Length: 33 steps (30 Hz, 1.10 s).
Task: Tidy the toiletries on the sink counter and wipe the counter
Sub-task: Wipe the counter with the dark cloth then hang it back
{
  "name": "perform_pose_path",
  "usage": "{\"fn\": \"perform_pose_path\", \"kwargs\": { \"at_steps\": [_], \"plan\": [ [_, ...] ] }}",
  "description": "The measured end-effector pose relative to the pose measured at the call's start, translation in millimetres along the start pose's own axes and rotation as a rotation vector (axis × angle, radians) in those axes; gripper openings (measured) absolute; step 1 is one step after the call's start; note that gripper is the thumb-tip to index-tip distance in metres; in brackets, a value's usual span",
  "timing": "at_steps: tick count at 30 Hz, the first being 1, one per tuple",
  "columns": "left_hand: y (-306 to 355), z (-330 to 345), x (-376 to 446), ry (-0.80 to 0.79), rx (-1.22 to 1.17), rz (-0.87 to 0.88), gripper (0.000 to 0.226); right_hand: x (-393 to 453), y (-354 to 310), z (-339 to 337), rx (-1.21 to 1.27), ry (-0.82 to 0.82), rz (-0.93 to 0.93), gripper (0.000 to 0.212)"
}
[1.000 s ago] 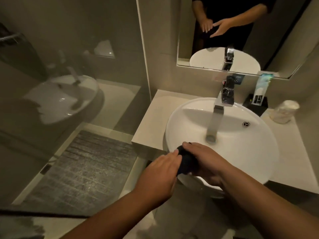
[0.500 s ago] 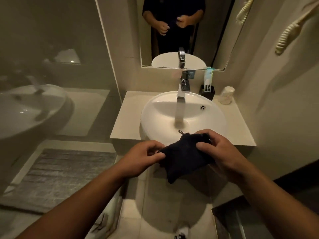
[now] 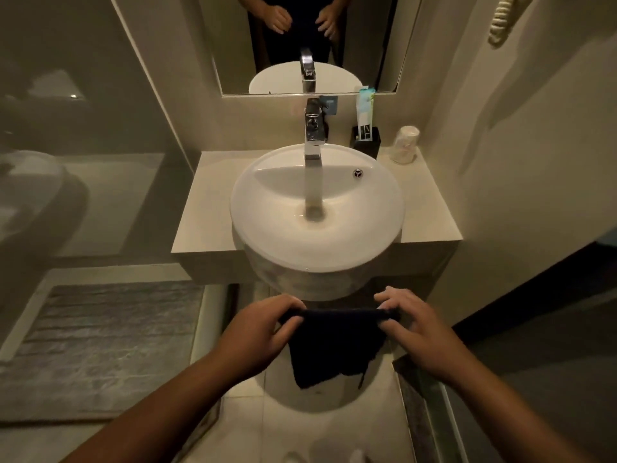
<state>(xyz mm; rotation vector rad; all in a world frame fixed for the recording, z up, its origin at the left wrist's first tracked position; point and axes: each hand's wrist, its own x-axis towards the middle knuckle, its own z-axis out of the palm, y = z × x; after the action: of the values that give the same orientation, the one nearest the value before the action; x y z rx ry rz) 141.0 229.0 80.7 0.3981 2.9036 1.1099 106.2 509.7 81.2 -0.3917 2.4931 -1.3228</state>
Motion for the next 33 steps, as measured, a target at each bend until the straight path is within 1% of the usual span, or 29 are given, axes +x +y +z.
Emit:
{"fn": "perform_pose_path", "kwargs": {
  "at_steps": [2,4,6,8,11,13,19,23,25,27,29,31,33],
  "plan": [
    [-9,6,8,-0.031,-0.029,-0.068,0.013,9,6,1,0.078,-0.049,0.046,0.015],
    [-22,11,26,-0.012,-0.037,-0.135,0.010,31,12,2,0.067,-0.024,0.062,0.014],
    [-37,15,52,0.016,-0.001,-0.188,0.009,65,19,5,-0.031,0.041,0.047,0.011],
    [-52,19,84,0.004,0.113,-0.200,0.013,107,28,9,-0.164,0.071,0.060,0.009],
    [-71,25,125,-0.026,0.306,-0.207,0.020,159,39,14,-0.452,0.077,0.071,0.025],
    [-82,27,142,-0.050,0.357,-0.237,0.022,177,45,16,-0.533,0.083,0.082,0.029],
    [-98,31,166,-0.154,0.391,-0.324,0.028,189,56,21,-0.592,0.112,0.130,0.039],
    [-103,33,176,-0.280,0.428,-0.358,0.035,194,55,19,-0.666,0.116,0.134,0.035],
    [-103,33,177,-0.312,0.440,-0.369,0.034,195,53,17,-0.749,0.123,0.110,0.032],
    [-101,33,174,-0.317,0.469,-0.349,0.029,193,46,15,-0.807,0.172,0.065,0.029],
    [-97,33,166,-0.283,0.444,-0.330,0.031,185,39,12,-0.799,0.201,0.037,0.027],
    [-88,30,157,-0.211,0.424,-0.309,0.032,177,28,9,-0.763,0.129,0.068,0.027],
    [-76,26,147,-0.158,0.454,-0.263,0.032,174,14,7,-0.766,-0.007,0.150,0.027]
  ]
}}
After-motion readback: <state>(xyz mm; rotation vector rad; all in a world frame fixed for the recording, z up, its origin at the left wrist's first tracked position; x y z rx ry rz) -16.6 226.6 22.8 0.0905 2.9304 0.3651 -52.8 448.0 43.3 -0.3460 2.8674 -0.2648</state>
